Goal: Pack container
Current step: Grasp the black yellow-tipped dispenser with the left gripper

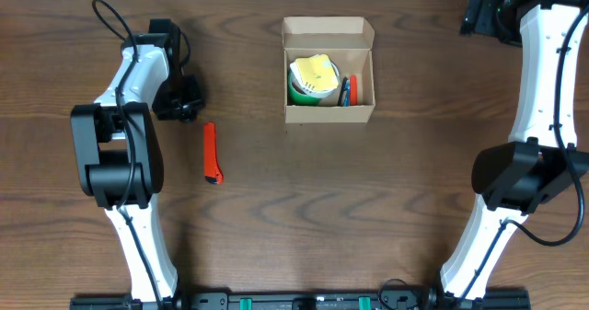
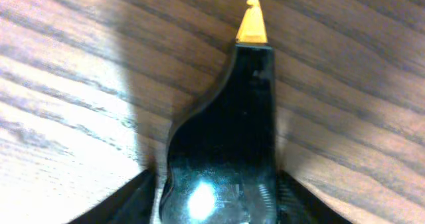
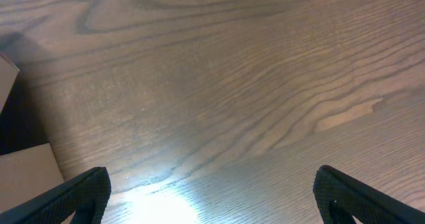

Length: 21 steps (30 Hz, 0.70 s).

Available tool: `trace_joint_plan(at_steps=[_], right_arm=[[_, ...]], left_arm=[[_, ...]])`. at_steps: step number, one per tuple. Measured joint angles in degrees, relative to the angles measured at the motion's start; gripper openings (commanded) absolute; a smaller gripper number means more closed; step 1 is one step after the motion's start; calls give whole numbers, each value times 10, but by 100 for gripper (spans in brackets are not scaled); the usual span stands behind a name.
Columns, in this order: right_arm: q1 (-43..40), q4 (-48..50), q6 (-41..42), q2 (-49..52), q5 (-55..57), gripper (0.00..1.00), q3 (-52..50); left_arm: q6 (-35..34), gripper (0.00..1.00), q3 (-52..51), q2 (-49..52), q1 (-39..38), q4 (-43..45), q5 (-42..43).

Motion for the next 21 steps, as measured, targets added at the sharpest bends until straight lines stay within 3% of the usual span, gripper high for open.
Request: trace_joint_plan(at_steps=[8, 11, 21], right_arm=[[0, 0, 0, 0, 0, 99, 0], [0, 0, 0, 0, 0, 99, 0], [0, 0, 0, 0, 0, 99, 0]], left_arm=[[1, 36, 0, 0, 0, 0, 2], [1, 8, 0, 0, 0, -1, 2], [2, 6, 9, 4, 0, -59, 24]])
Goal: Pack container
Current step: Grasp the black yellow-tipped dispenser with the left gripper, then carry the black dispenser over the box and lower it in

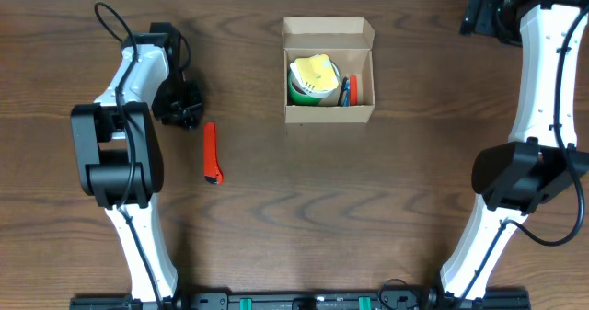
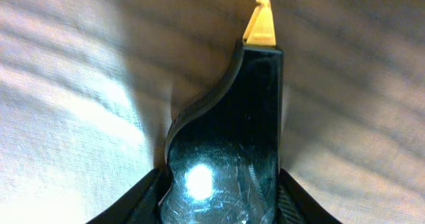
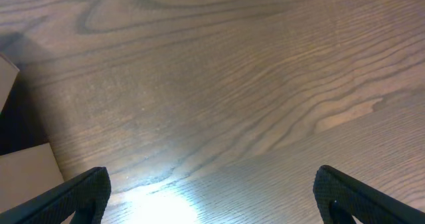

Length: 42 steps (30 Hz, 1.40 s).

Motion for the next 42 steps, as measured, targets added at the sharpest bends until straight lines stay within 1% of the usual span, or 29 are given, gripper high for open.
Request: trace_joint_plan(at_steps=[5, 10, 14, 19, 23, 28, 33, 38, 42], right_arm=[[0, 0, 0, 0, 0, 99, 0], [0, 0, 0, 0, 0, 99, 0], [0, 0, 0, 0, 0, 99, 0], [0, 0, 0, 0, 0, 99, 0], [0, 0, 0, 0, 0, 99, 0], [0, 0, 0, 0, 0, 99, 0], [0, 0, 0, 0, 0, 99, 0], [0, 0, 0, 0, 0, 99, 0], [0, 0, 0, 0, 0, 99, 0]], left_arm=[[14, 6, 59, 15, 0, -68, 22], [28, 6, 162, 15, -5, -151, 18], [37, 6, 253, 12, -24, -215, 9], [41, 6, 351, -7, -78, -269, -10], [40, 6, 415, -25, -148, -297, -21], [23, 6, 450, -37, -256, -296, -55], [-21, 6, 450, -37, -353, -251, -87], [-55, 6, 450, -37, -409, -194, -102], [-80, 6, 450, -36, -421, -164, -99]])
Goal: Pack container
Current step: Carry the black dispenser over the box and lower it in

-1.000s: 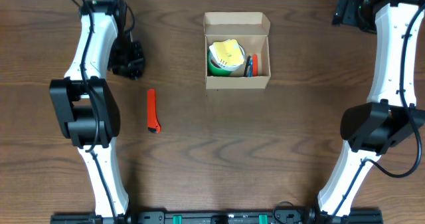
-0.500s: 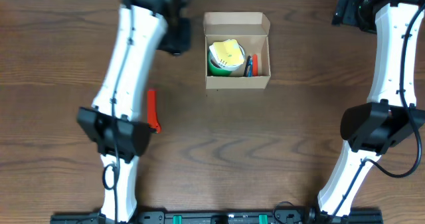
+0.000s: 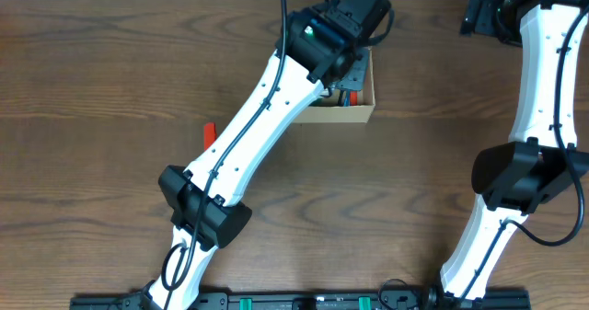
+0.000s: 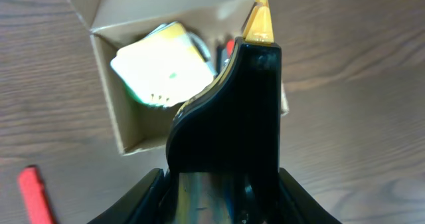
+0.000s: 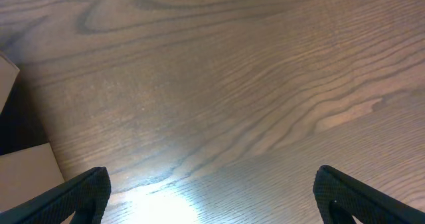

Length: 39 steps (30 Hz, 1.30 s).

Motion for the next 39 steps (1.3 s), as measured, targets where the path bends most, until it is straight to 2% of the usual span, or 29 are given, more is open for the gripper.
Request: trace_joint_plan(at_steps=[7, 20, 39], right_arm=[[0, 0, 0, 0, 0, 99, 0], [0, 0, 0, 0, 0, 99, 0], [0, 0, 0, 0, 0, 99, 0]], left_arm=[[-33, 5, 0, 21, 13, 29, 28], [-45, 6, 0, 153, 21, 75, 137], [-45, 6, 0, 172, 21, 114, 194]])
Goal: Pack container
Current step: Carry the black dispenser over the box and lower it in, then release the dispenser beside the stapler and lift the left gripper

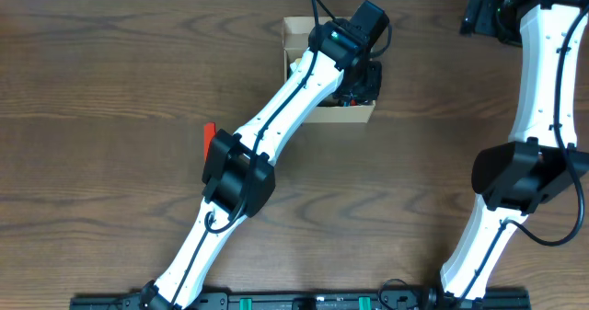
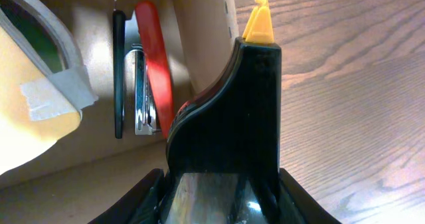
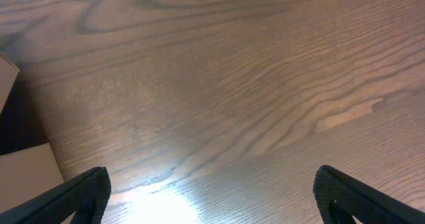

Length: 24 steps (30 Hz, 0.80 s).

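An open cardboard box [image 1: 296, 27] stands at the back middle of the table. My left gripper [image 1: 363, 76] hangs low over the box's right side, shut on a black object with a yellow tip [image 2: 232, 117]. In the left wrist view the object covers the box's right wall [image 2: 199, 24]. Inside the box lie a red-handled tool [image 2: 154, 58], a metal piece [image 2: 141, 84], a thin black stick [image 2: 118, 71] and a yellow and green roll [image 2: 26, 98]. My right gripper [image 3: 212, 204] is open over bare wood.
A red cutter [image 1: 208, 132] lies on the table left of the middle, partly under my left arm. The right arm [image 1: 538, 71] stands along the right side. A box flap corner [image 3: 20, 171] shows at the lower left of the right wrist view.
My left gripper, still holding the black object, was high above the whole box and is now low and close at the box's right side. The right arm has not moved.
My left gripper was shut on the black object at the table's left, near the red cutter, and stayed about there a moment later. Then it was above the box with the object. Now it is down at the box's right wall.
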Available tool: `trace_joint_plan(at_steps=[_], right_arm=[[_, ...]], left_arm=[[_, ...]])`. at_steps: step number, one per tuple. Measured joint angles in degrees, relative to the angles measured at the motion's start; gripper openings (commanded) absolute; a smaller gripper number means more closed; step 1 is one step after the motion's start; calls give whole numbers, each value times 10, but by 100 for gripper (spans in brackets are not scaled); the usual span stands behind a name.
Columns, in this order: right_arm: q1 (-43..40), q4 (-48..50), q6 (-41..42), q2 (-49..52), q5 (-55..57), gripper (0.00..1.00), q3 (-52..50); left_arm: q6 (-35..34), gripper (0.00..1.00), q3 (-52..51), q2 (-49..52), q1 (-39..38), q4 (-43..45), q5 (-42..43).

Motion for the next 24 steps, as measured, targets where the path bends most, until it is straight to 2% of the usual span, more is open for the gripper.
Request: trace_joint_plan(at_steps=[24], right_arm=[[0, 0, 0, 0, 0, 99, 0]], left_arm=[[31, 6, 0, 19, 1, 0, -7]])
